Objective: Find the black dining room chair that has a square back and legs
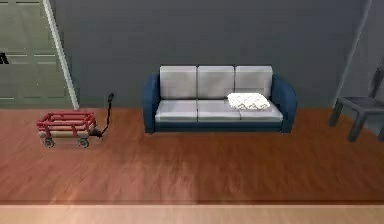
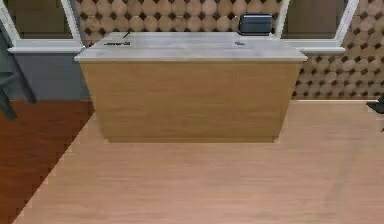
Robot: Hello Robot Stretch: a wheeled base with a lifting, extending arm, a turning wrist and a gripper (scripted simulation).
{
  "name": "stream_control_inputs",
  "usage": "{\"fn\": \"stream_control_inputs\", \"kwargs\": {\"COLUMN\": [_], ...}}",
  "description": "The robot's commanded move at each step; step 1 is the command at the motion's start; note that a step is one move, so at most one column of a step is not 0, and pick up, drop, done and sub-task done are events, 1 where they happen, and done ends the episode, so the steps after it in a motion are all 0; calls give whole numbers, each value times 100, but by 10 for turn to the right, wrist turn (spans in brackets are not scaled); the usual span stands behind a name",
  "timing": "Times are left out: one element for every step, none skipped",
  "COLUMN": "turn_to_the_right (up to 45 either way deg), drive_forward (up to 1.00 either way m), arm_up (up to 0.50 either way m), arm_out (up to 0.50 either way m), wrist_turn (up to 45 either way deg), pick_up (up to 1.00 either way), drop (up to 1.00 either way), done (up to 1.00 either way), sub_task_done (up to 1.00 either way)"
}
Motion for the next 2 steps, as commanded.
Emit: {"fn": "stream_control_inputs", "kwargs": {"turn_to_the_right": [360, 0], "drive_forward": [0, 100], "arm_up": [0, 0], "arm_out": [0, 0], "wrist_turn": [0, 0], "pick_up": [0, 0], "drop": [0, 0], "done": [0, 0], "sub_task_done": [0, 0]}}
